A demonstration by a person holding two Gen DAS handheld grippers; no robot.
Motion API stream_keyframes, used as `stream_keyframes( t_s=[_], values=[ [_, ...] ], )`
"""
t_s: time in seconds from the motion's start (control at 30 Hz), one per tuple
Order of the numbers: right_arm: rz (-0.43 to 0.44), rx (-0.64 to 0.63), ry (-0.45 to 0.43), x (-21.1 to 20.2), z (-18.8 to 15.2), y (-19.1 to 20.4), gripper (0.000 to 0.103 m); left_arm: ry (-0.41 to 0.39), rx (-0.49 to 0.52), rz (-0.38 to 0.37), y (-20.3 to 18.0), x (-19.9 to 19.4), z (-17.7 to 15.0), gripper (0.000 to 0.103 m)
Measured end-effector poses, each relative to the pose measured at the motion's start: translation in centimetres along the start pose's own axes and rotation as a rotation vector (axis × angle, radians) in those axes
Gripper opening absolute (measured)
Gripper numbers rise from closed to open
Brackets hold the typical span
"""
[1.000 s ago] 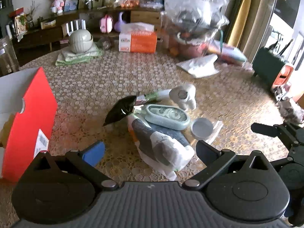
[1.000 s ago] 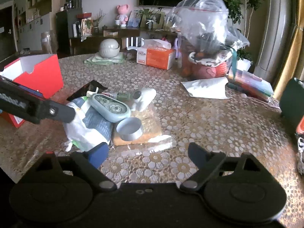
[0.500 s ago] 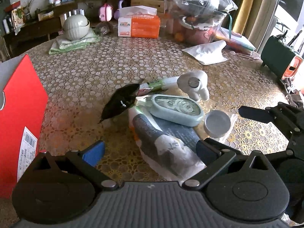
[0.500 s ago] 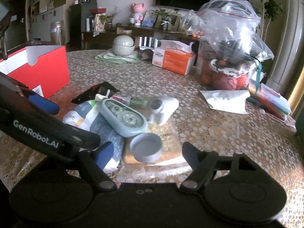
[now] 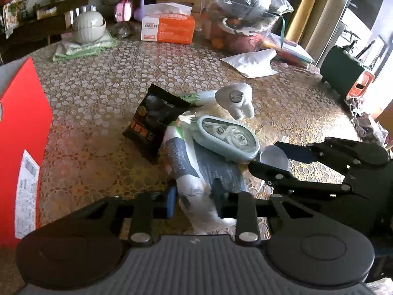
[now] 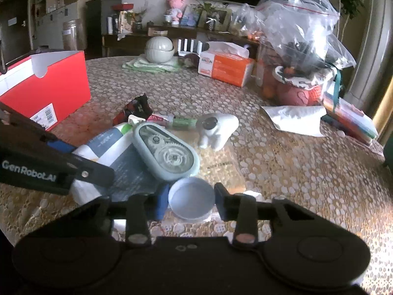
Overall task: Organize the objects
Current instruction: 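Grasp the white tube box with the left tool while the right grasps the round white lid, then carry the tube box and white lid over the red shoebox with both tools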
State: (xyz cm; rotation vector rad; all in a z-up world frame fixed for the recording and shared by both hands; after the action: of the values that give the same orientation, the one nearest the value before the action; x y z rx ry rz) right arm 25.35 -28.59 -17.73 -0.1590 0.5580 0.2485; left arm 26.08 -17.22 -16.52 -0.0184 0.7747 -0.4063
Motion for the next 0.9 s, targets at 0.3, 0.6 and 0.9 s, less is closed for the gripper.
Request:
stream_keyframes(
  t_s=[0.3,0.6,0.9],
  values=[
    [-0.012,0.02,0.015,-2.5,-0.7,1.1,0.038,-0.008,0.013,0.015,1.0,-2.4,-1.1,0.015],
    [0.002,0.03,0.016,-5.8,-0.9,3.6,0.038,-0.02,-0.033,0.035,2.9,-6.1,-3.5,0.014],
    [0.021,0.074,0.0,-8.7,-0.3,6.3,0.038,-0.049,-0.053,0.058,3.5,-9.9,-4.9,0.014]
  ],
)
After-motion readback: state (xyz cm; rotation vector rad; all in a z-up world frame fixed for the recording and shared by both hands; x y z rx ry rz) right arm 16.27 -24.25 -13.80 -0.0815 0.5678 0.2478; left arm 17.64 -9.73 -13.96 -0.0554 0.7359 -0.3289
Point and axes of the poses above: each gripper's, at about its wrist camera, not at the fingertips, and x roughly the way its jaws point, y to its left, z to its top, the point moved 8 cm from there along x, roughly the way its jaws point, and after that the axes turned 10 degrees about -y, right-handed, at the moved point
